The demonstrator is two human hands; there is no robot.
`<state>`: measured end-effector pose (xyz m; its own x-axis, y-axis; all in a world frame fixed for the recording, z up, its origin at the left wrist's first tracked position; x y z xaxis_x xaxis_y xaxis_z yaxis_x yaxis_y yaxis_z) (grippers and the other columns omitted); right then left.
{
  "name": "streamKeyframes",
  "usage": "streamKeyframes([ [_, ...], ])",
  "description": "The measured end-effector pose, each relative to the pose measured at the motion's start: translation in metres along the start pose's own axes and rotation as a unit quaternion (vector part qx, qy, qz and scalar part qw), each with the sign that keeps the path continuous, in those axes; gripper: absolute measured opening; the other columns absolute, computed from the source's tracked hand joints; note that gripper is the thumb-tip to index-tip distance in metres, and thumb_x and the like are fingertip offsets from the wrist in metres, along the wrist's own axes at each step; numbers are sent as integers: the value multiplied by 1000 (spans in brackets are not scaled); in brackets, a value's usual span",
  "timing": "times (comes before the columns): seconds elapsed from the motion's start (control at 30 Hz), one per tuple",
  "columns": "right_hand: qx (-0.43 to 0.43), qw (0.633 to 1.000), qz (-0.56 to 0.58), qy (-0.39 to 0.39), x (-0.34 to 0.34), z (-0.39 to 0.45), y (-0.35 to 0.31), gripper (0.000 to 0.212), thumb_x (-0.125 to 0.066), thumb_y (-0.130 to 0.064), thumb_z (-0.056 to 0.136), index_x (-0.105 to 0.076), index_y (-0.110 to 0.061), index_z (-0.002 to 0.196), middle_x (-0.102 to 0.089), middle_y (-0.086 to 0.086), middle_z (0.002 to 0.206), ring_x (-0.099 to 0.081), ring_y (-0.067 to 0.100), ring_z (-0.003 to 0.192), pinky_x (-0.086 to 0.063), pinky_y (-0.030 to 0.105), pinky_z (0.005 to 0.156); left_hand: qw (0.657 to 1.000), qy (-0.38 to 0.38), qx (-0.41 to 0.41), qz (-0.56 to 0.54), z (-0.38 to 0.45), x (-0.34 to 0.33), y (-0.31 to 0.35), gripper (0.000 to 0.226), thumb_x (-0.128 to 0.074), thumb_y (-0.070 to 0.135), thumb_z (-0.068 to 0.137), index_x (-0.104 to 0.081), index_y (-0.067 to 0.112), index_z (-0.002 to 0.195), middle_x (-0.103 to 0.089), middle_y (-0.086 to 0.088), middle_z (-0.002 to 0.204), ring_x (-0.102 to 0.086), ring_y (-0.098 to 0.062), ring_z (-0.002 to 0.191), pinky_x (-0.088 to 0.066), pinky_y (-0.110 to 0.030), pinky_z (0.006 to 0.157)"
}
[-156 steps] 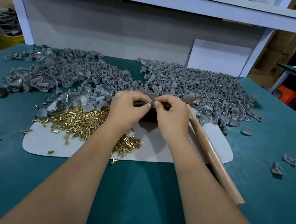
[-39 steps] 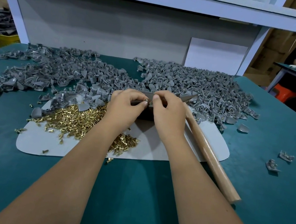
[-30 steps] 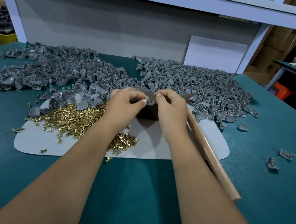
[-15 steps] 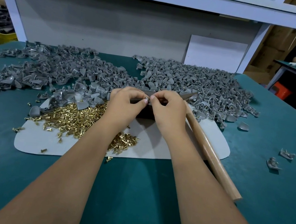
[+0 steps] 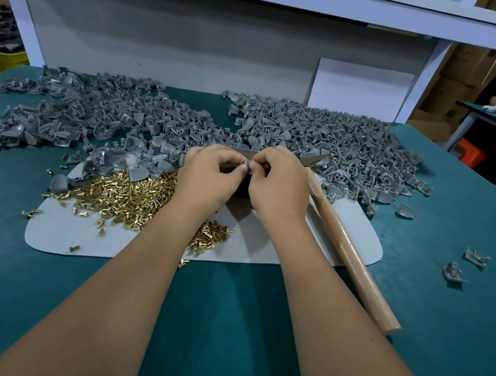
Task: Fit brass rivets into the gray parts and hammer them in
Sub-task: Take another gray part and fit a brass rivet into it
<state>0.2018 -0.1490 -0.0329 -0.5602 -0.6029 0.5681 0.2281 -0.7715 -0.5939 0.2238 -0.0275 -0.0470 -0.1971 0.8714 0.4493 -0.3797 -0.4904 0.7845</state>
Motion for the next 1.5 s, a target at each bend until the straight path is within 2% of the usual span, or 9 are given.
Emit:
streamKeyframes([
  [0.17, -28, 997, 62, -39, 4, 0, 0, 11, -59, -18, 90, -67, -20, 82, -60, -5, 91, -55, 15, 92, -46, 34, 77, 1000, -5, 10, -4, 0, 2, 0, 11, -68, 21, 91, -77, 22, 96, -70, 2, 109, -54, -30, 120, -43, -48, 104],
  [0.23, -49, 997, 61, -19, 12, 1, 2, 16, -53, -24, 93, -69, -22, 91, -63, -6, 93, -56, 14, 90, -47, 33, 77, 999, -9, 31, -25, 0, 2, -1, 11, -67, 22, 92, -76, 22, 97, -69, 4, 111, -53, -28, 122, -42, -48, 105],
  [0.37, -109, 991, -52, 52, 39, 9, 13, 23, -47, -26, 94, -69, -23, 101, -63, -1, 100, -57, 20, 92, -51, 39, 81, 996, -16, 70, -57, 1, 2, -4, 14, -65, 24, 93, -76, 19, 102, -67, 3, 118, -50, -23, 126, -42, -44, 107],
  [0.5, -139, 983, -123, 15, 49, 9, 20, 24, -47, -23, 89, -70, -21, 97, -60, 6, 104, -56, 29, 95, -50, 42, 83, 994, -24, 78, -72, 1, 3, -4, 15, -64, 24, 95, -76, 19, 102, -66, 6, 119, -49, -22, 125, -43, -41, 107],
  [0.7, -54, 997, 43, -24, 24, 2, -2, 20, -53, -25, 94, -71, -19, 100, -62, -1, 101, -54, 16, 96, -45, 34, 85, 996, -33, 49, -70, 1, 4, -6, 10, -68, 21, 91, -76, 21, 98, -68, 2, 115, -50, -27, 125, -41, -47, 108],
  [0.83, -20, 998, -10, -56, 8, -1, -5, 15, -57, -28, 92, -71, -23, 93, -63, -3, 98, -53, 18, 99, -41, 41, 90, 997, -35, 31, -60, 3, 4, -7, 12, -70, 19, 91, -76, 18, 101, -68, -3, 115, -50, -31, 126, -40, -49, 108],
  [1.0, -34, 998, 17, -49, 7, 1, -3, 8, -62, -22, 89, -69, -23, 86, -65, -3, 94, -56, 20, 97, -44, 44, 88, 998, -34, 16, -45, 2, 4, -6, 13, -70, 21, 90, -76, 19, 101, -68, -1, 115, -50, -30, 125, -40, -49, 107],
  [1.23, -94, 994, 30, -40, 6, 2, -9, 19, -61, -20, 87, -59, -30, 71, -65, -6, 88, -57, 20, 96, -44, 44, 91, 999, -33, 13, -34, 2, 4, -6, 13, -70, 21, 90, -76, 20, 101, -68, 0, 116, -50, -30, 125, -41, -47, 107],
  [1.5, -42, 998, -27, -27, 5, 1, -8, 10, -62, -23, 88, -66, -25, 79, -62, -8, 93, -56, 20, 95, -40, 40, 88, 999, -27, 16, -35, 3, 3, -6, 12, -71, 19, 89, -77, 18, 100, -69, -2, 114, -53, -31, 123, -41, -47, 107],
])
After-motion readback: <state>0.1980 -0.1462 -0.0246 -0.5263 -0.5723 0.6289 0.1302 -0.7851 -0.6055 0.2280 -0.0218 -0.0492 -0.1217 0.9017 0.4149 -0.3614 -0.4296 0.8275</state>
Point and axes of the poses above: each hand's wrist, its own z-axis towards the middle knuckle, its own x-axis out of the back of the hand, y = z × x, the point moved 2 cm from there along z, towards the middle knuckle
